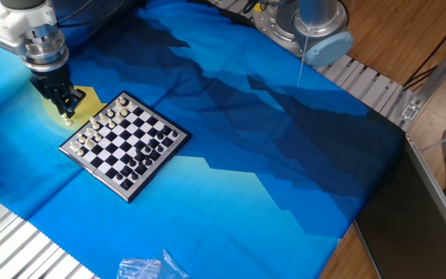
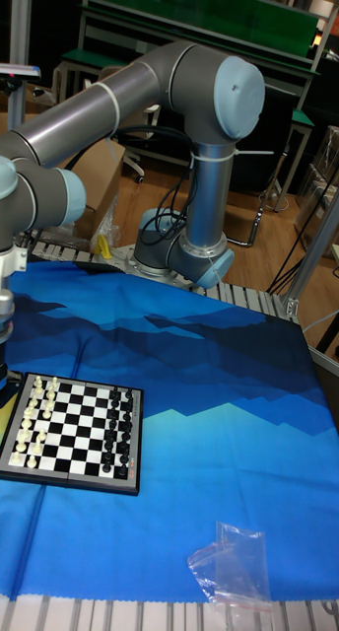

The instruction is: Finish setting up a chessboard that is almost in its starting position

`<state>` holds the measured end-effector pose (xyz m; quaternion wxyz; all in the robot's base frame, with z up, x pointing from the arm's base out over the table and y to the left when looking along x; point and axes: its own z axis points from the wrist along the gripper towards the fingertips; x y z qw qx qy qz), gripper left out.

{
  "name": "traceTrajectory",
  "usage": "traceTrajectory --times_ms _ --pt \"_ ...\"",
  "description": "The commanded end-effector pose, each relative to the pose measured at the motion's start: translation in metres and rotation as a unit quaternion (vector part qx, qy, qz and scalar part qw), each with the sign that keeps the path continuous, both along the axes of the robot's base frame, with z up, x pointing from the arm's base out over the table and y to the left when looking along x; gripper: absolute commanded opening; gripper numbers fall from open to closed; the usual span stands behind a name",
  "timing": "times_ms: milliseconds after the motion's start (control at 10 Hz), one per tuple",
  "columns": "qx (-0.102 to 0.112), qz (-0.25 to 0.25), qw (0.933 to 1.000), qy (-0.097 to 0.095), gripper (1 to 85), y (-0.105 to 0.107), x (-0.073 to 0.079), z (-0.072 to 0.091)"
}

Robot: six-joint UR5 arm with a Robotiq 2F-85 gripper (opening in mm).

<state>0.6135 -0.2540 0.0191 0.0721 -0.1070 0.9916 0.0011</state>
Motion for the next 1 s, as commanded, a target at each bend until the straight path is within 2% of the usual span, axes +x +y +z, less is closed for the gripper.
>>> traceTrajectory --times_ms 0,900 --pt "0.005 -0.004 1.0 -0.003 25.7 0.003 0.0026 0.0015" --pt "-0.003 -0.004 1.0 0.001 25.3 0.0036 0.0108 0.0025"
